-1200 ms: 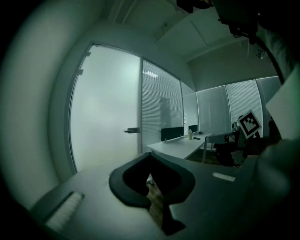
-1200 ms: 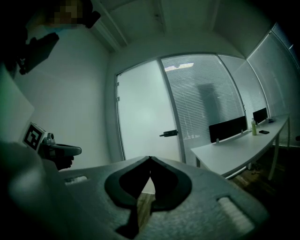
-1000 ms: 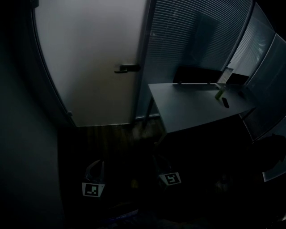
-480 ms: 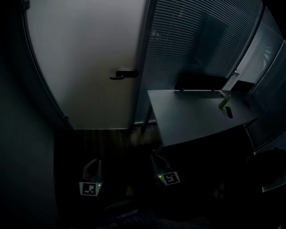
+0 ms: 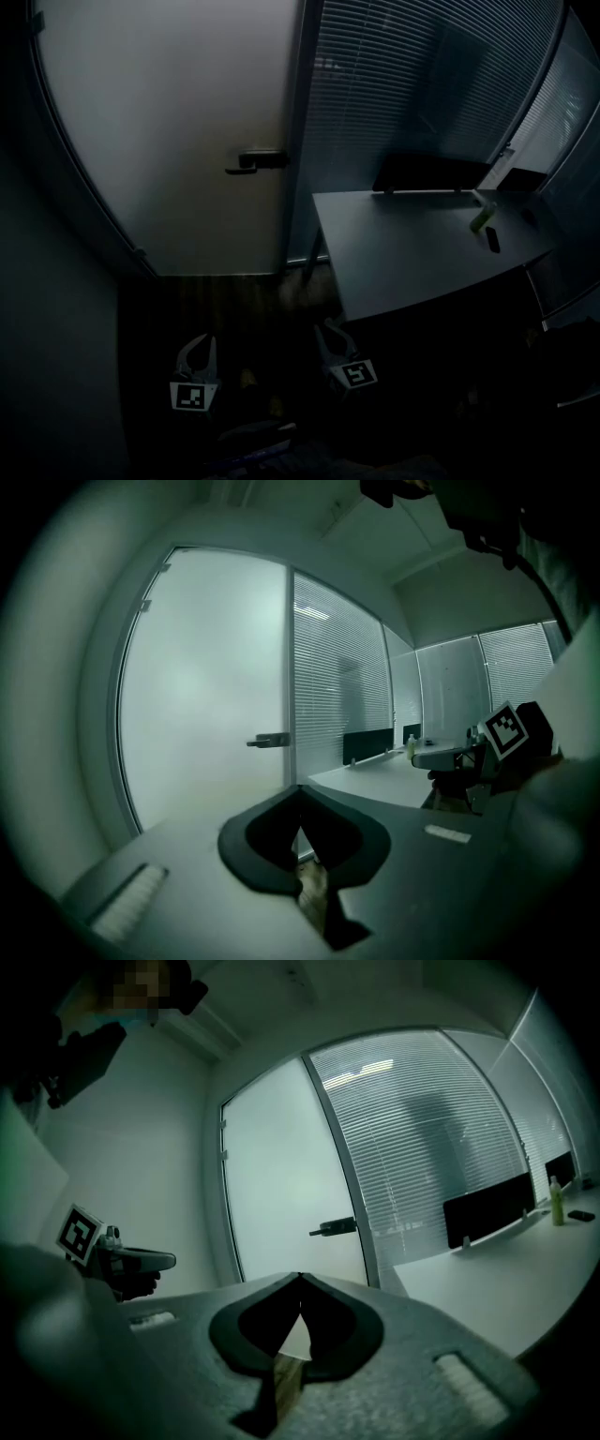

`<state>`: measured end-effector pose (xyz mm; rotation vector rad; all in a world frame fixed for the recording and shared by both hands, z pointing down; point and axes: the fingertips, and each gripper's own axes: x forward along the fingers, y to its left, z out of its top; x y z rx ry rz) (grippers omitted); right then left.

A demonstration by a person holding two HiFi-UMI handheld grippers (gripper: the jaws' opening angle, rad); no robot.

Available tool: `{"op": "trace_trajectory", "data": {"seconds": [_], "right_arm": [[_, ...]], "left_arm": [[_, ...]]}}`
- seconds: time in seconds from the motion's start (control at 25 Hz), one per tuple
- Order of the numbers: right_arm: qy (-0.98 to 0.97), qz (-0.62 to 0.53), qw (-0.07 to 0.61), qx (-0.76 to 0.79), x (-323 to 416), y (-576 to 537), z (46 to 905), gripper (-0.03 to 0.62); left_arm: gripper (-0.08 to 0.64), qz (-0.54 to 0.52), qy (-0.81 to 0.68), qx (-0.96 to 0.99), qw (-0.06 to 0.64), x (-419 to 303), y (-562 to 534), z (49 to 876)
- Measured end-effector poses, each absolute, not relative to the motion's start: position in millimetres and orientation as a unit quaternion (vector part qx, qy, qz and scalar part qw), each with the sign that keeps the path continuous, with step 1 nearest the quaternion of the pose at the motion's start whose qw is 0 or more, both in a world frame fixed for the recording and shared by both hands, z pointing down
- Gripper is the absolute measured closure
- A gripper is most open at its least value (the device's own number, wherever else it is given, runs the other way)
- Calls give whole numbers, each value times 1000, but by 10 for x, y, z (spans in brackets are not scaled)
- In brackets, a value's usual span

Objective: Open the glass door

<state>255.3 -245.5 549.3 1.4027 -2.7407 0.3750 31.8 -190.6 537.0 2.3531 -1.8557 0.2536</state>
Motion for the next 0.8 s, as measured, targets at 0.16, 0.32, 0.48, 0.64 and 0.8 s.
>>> {"op": "trace_trajectory", "data": {"seconds": [0.16,0.32,0.48,0.64,0.8], "right_arm": [[-882,125,20,454,2524,-2656,5534,589],[-876,119,22,467,2575,-2981,5570,589],[-872,127,24,473,2531,-3273,5597,589],[-874,127,30,469,2457,-3585,5580,589],[-871,134,33,472,2423,-3914,5602,589]], "left_arm": [[557,89,-607,786,71,326,-2175,5427],[557,89,-593,798,66,383,-2575,5482],[555,91,-584,804,65,385,-2964,5518],[557,101,-584,804,44,368,-3362,5467],[556,121,-580,805,29,344,-3737,5500]]}}
